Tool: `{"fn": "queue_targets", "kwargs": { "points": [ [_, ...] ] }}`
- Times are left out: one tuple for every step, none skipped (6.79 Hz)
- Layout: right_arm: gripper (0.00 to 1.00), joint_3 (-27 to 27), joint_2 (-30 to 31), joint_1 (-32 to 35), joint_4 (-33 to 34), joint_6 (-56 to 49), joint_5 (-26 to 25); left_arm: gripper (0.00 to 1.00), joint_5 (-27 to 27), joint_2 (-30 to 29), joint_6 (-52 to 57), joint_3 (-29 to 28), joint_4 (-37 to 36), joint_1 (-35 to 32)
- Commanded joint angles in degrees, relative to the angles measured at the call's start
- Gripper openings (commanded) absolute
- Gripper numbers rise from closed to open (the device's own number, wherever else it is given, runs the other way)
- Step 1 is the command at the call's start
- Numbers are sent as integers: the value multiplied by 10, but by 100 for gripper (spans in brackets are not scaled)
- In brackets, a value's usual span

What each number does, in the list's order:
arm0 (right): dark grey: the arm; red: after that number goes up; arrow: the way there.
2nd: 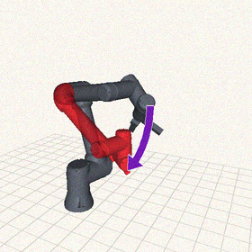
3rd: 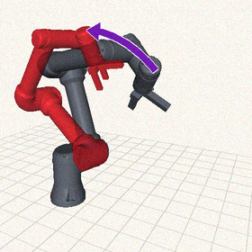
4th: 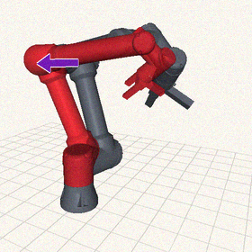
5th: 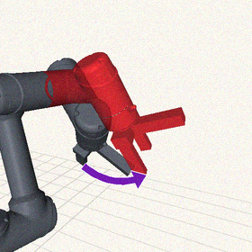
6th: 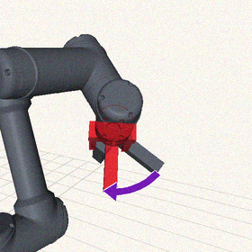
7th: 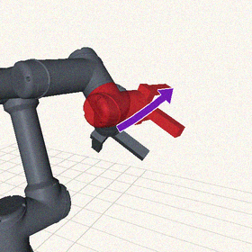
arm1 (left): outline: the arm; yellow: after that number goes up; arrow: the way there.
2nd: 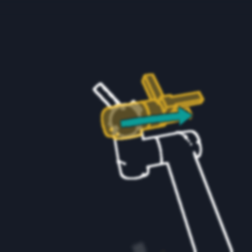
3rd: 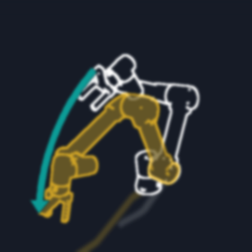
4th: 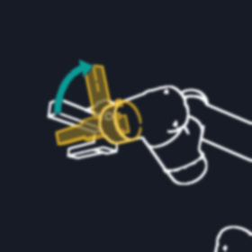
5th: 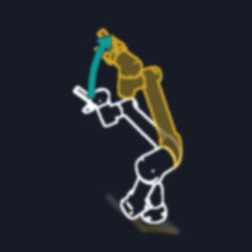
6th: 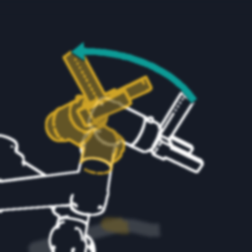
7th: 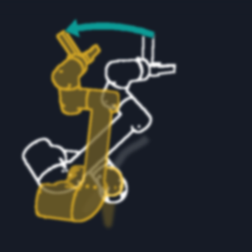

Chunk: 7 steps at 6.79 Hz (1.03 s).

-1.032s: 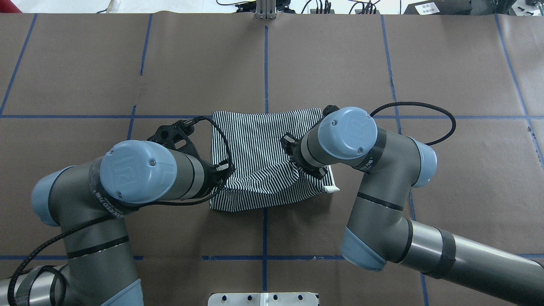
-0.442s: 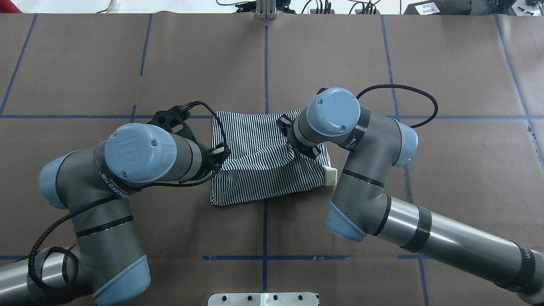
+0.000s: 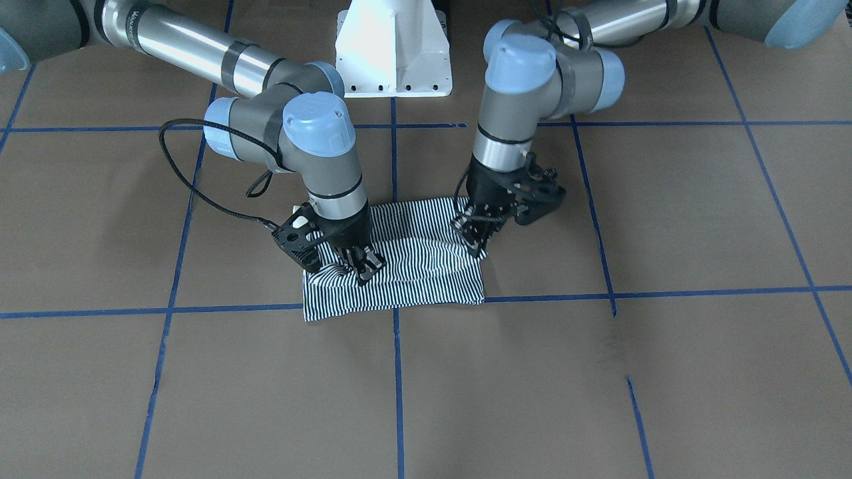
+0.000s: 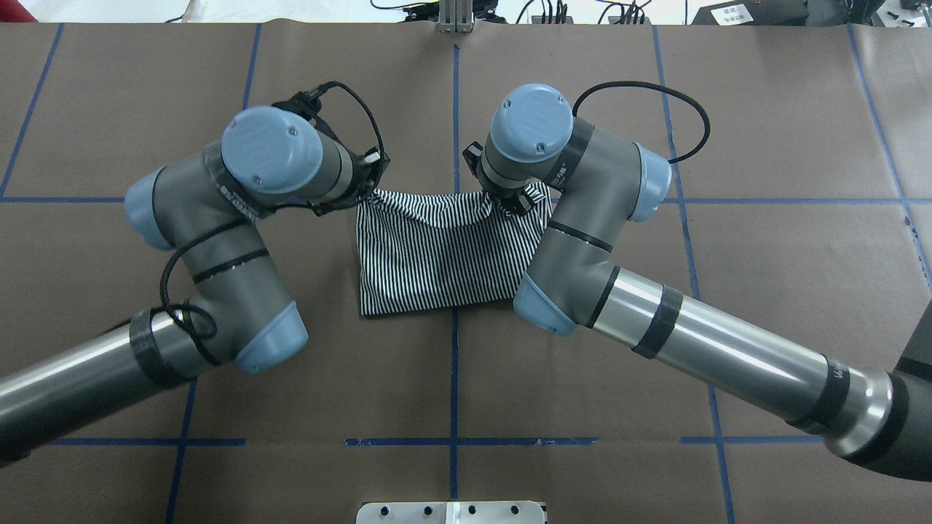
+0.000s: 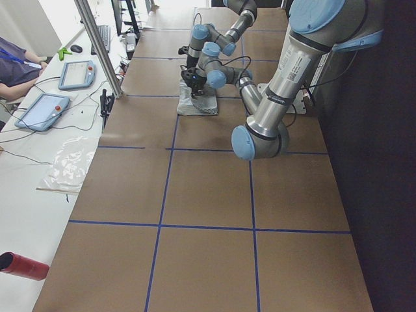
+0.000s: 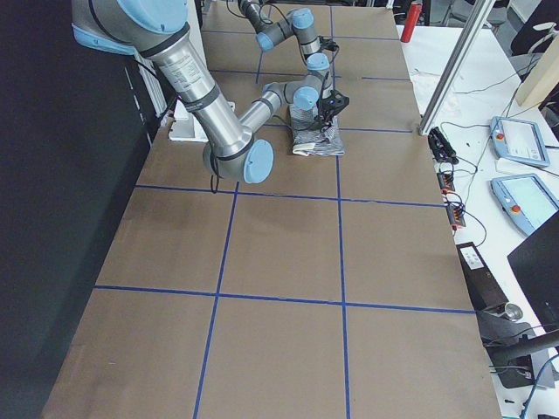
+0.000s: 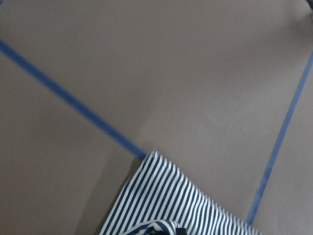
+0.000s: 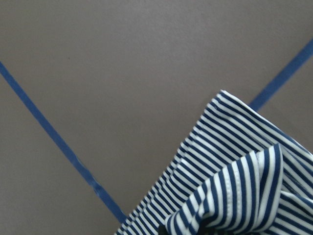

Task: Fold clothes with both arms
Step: 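Release the folded edge and raise the left gripper away while the right presses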

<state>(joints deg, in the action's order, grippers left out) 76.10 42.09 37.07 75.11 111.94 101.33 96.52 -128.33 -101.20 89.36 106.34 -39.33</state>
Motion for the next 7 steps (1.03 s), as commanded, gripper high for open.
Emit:
{"fn": "queue_targets", "kwargs": {
  "points": [
    [100, -45, -20, 42, 0, -50, 3, 100, 64, -15, 97, -64, 32, -100],
    [100, -53, -19, 48, 0, -70, 3, 100, 65, -12, 101, -63, 33, -101],
    [100, -53, -20, 52, 0, -79, 4, 100, 66, -10, 102, -60, 33, -100],
    [100, -49, -21, 53, 0, -99, 21, 100, 88, -4, 103, -46, 30, -101],
    [100, -42, -20, 50, 6, -127, 39, 100, 120, 26, 105, 0, 29, -100],
    [100, -47, -17, 36, 7, -175, 33, 100, 121, 43, 106, 29, 24, -100],
    [100, -52, -17, 16, 45, -244, 15, 100, 131, 52, 125, 47, 15, -101]
  ]
}}
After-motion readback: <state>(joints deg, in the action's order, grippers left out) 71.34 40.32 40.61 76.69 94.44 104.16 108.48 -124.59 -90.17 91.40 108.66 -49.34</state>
